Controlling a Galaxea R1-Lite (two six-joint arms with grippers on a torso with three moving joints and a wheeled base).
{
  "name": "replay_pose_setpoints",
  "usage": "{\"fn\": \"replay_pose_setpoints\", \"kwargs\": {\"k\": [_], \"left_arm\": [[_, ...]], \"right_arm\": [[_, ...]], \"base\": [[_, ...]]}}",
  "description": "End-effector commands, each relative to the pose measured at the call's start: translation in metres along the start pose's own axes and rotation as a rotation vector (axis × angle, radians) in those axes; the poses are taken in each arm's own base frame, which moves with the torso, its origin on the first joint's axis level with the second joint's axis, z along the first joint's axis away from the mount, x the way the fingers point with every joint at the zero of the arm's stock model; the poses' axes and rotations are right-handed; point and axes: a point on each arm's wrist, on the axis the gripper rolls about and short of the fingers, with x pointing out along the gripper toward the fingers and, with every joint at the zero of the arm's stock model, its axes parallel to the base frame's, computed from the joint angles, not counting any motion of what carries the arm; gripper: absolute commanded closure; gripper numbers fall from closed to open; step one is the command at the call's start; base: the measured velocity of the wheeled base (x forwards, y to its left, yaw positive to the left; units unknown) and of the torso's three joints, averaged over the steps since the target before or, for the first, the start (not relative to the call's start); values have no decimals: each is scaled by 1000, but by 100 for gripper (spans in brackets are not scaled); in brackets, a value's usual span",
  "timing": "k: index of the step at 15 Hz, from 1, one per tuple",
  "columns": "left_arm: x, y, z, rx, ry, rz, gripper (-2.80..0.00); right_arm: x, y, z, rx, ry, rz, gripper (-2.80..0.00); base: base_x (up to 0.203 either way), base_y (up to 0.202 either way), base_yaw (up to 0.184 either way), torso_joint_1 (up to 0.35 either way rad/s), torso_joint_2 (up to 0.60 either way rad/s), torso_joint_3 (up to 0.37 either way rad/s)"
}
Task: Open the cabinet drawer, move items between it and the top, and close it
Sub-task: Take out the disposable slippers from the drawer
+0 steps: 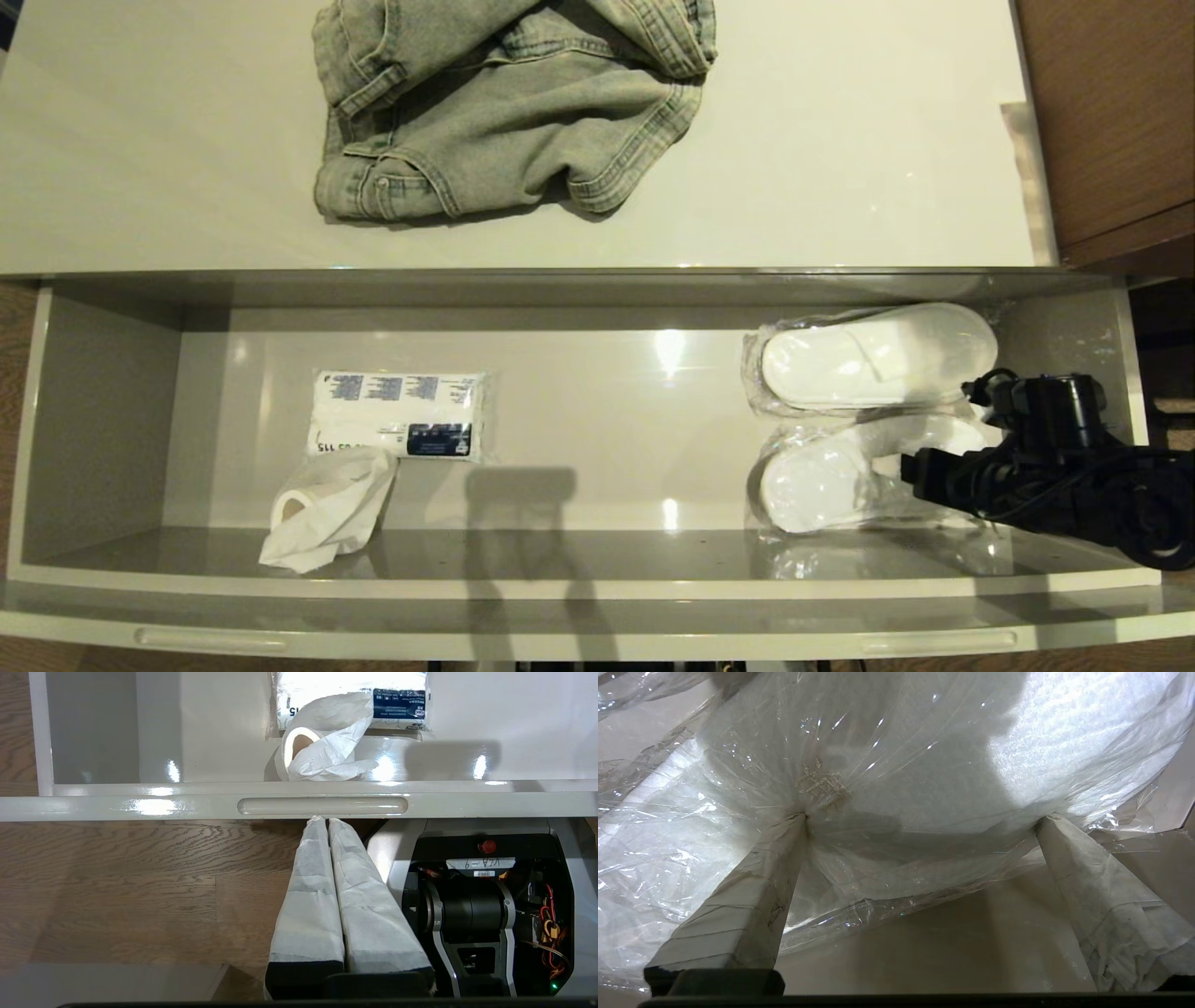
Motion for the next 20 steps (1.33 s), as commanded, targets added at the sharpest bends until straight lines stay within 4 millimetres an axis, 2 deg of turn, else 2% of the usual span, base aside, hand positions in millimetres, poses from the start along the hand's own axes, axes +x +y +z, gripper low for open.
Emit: {"fn": "replay_pose_setpoints", "kwargs": {"k": [1, 11, 14, 15, 18, 20], "left_arm": [[0, 0, 0, 0, 0, 0, 0], [0, 0, 0, 0, 0, 0, 0], [0, 0, 0, 0, 1, 0, 0], [0, 0, 0, 0, 0, 0, 0], [0, 0, 0, 0, 0, 0, 0], [0, 0, 0, 0, 0, 0, 0]], "right_arm": [[1, -1, -3, 0, 14, -2, -280], [-3, -1, -3, 0, 8, 0, -280], [-10, -1, -3, -5, 0, 6, -280], [-14, 0, -1, -5, -15, 10, 0], [-19, 1, 1, -6, -23, 14, 0], [-35, 2, 7, -7, -54, 33, 0]], "base": [[0, 0, 0, 0, 0, 0], [0, 0, 0, 0, 0, 0], [0, 0, 0, 0, 0, 0], [0, 0, 0, 0, 0, 0], [0, 0, 0, 0, 0, 0], [0, 0, 0, 0, 0, 0]]}}
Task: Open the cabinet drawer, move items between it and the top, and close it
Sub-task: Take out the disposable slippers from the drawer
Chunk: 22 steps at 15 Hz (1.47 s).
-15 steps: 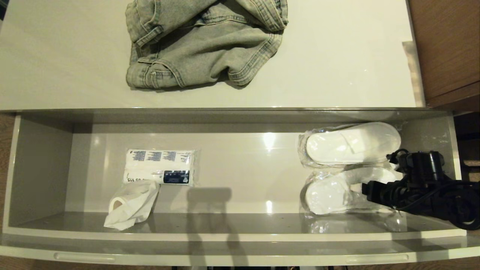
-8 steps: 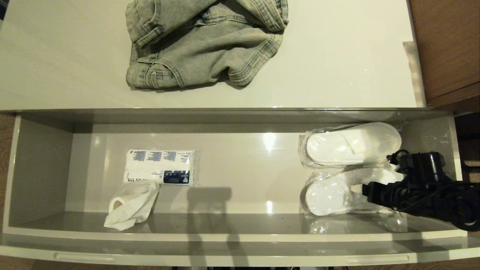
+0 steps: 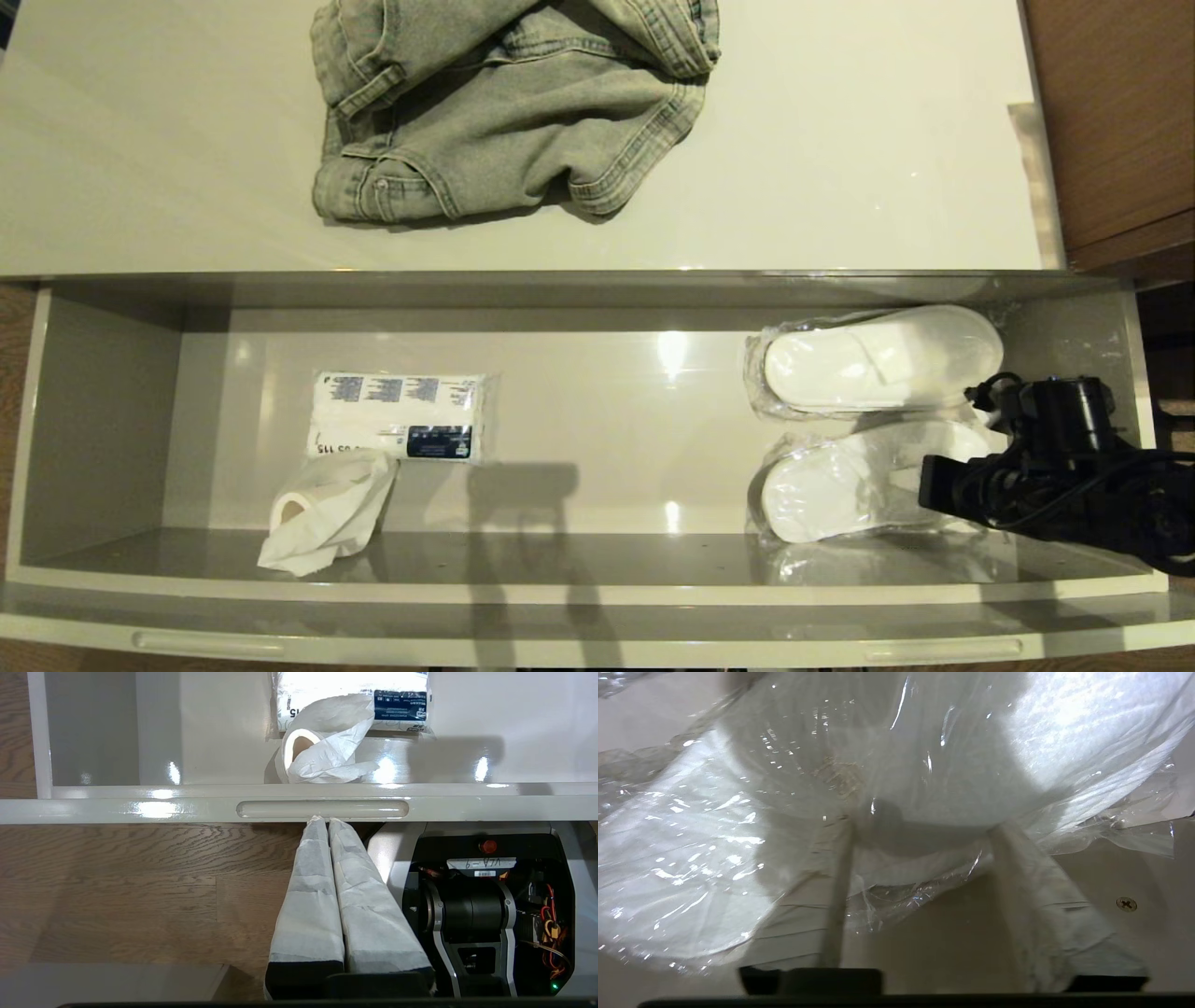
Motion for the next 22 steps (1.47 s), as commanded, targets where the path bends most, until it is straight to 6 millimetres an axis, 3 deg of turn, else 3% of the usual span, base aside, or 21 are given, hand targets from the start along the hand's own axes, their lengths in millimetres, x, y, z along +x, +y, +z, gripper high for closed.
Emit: {"fn": "replay_pose_setpoints", "kwargs": {"k": [1, 7, 15, 19, 22], "left_arm": [[0, 0, 0, 0, 0, 1, 0], [0, 0, 0, 0, 0, 1, 0], [0, 0, 0, 0, 0, 1, 0], [0, 0, 0, 0, 1, 1, 0], [0, 0, 0, 0, 1, 1, 0]], "right_arm": [[-14, 3, 8, 1, -48, 21, 0], [-66, 9, 23, -4, -92, 107, 0], [-89, 12, 33, -3, -120, 122, 0], [-91, 13, 42, -4, -106, 114, 0], [-85, 7, 81, -111, -121, 124, 0]], "base": [[0, 0, 0, 0, 0, 0], [0, 0, 0, 0, 0, 0], [0, 0, 0, 0, 0, 0], [0, 0, 0, 0, 0, 0], [0, 0, 0, 0, 0, 0]]}}
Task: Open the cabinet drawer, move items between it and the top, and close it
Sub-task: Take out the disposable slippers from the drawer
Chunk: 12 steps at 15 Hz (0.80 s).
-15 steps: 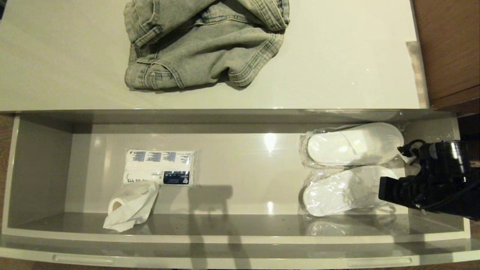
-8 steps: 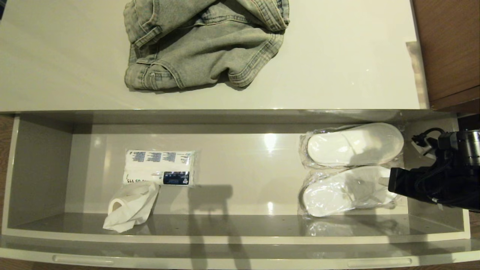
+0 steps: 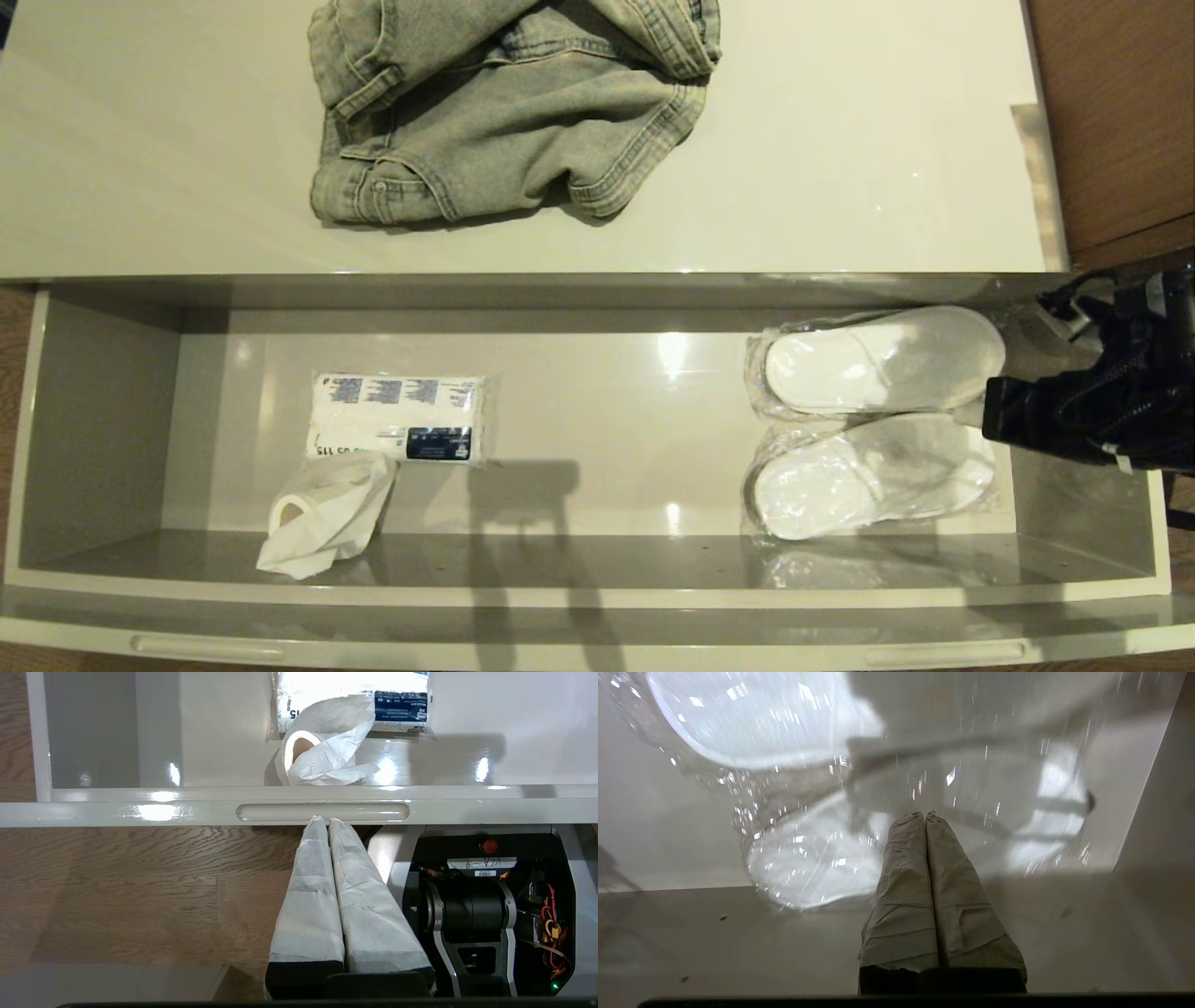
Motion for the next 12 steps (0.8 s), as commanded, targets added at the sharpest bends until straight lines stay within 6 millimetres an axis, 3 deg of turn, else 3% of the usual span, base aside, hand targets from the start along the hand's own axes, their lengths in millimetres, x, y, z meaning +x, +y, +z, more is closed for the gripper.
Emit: {"fn": "replay_pose_setpoints", "kwargs": {"k": [1, 5, 6, 10, 12], "left_arm": [[0, 0, 0, 0, -1, 0, 0], [0, 0, 0, 0, 1, 0, 0], [0, 0, 0, 0, 1, 0, 0], [0, 0, 0, 0, 1, 0, 0], [0, 0, 0, 0, -1, 0, 0]], "right_arm": [[14, -13, 25, -76, 14, 0, 0], [54, -44, 33, -105, 132, -1, 0], [56, -47, 35, -114, 136, 1, 0], [46, -43, 31, -118, 141, 6, 0], [23, -28, 27, -144, 106, 25, 0]], "base": [[0, 0, 0, 0, 0, 0], [0, 0, 0, 0, 0, 0], [0, 0, 0, 0, 0, 0], [0, 0, 0, 0, 0, 0], [0, 0, 0, 0, 0, 0]]}}
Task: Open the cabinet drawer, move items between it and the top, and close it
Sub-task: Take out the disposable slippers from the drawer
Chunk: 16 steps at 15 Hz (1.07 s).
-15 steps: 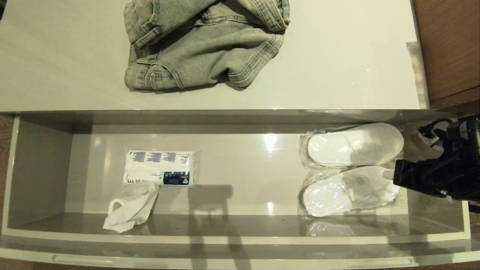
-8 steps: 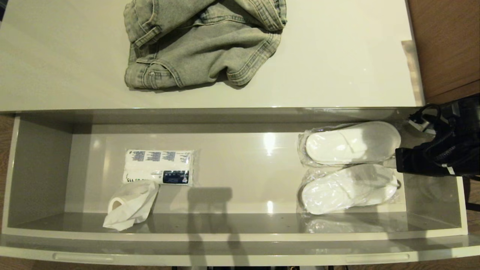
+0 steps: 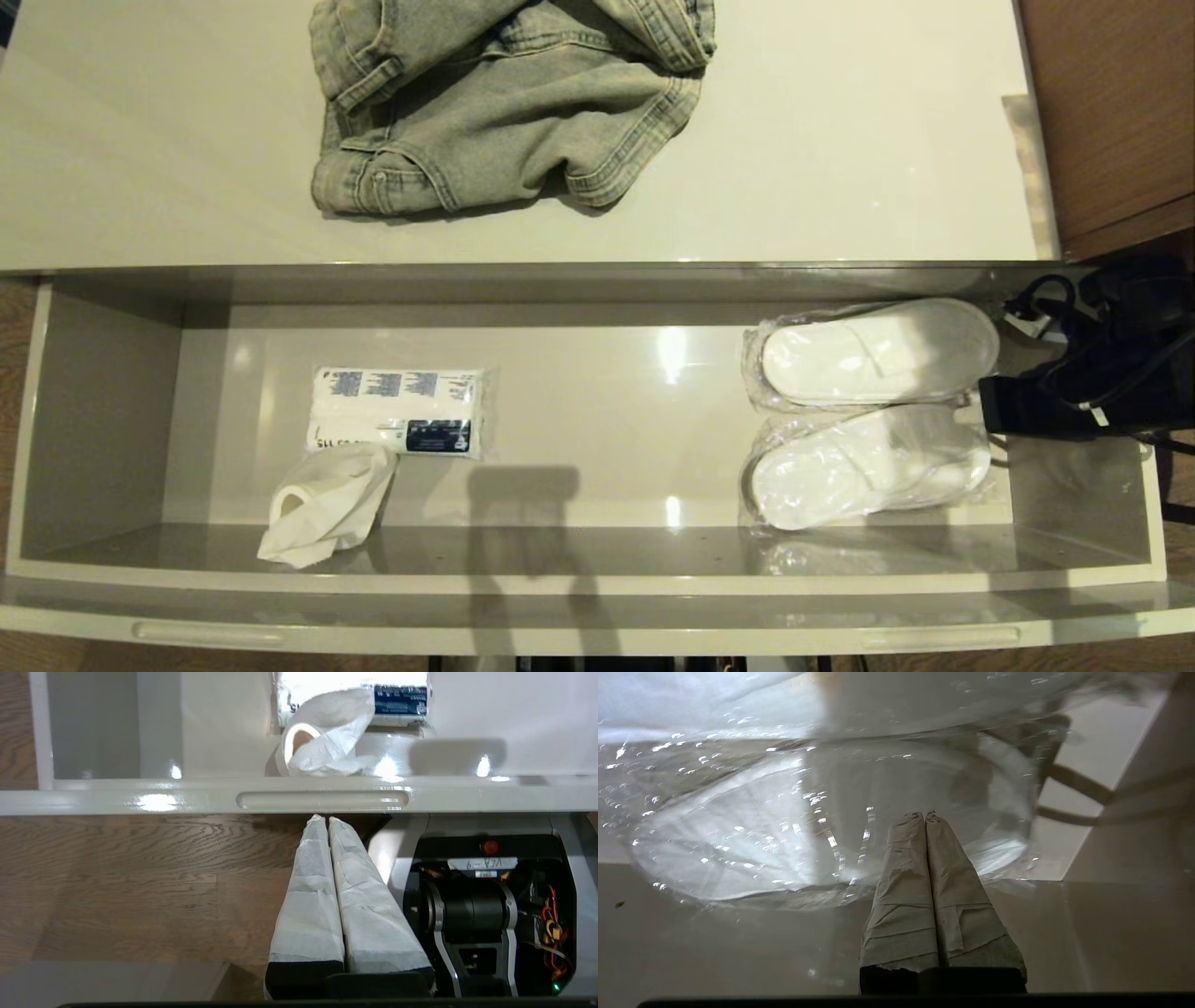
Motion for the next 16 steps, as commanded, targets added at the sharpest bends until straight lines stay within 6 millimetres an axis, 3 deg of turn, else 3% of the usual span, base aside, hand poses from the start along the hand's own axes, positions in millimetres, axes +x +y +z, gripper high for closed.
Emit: {"fn": "replay_pose_setpoints", "kwargs": {"k": [1, 5, 7, 12, 15, 16], "left_arm": [[0, 0, 0, 0, 1, 0, 0], [0, 0, 0, 0, 0, 0, 0], [0, 0, 0, 0, 2, 0, 0], [0, 0, 0, 0, 0, 0, 0], [0, 0, 0, 0, 0, 0, 0], [0, 0, 0, 0, 0, 0, 0]], "right_arm": [[-25, 17, -9, -31, -27, 23, 0], [-70, 49, -22, -94, -54, 62, 0], [-73, 65, -34, -132, 11, 102, 0], [-52, 74, -37, -156, 103, 133, 0], [-9, 76, -31, -165, 173, 147, 0], [-3, 78, -27, -176, 159, 157, 0]], "base": [[0, 0, 0, 0, 0, 0], [0, 0, 0, 0, 0, 0], [0, 0, 0, 0, 0, 0], [0, 0, 0, 0, 0, 0], [0, 0, 0, 0, 0, 0], [0, 0, 0, 0, 0, 0]]}}
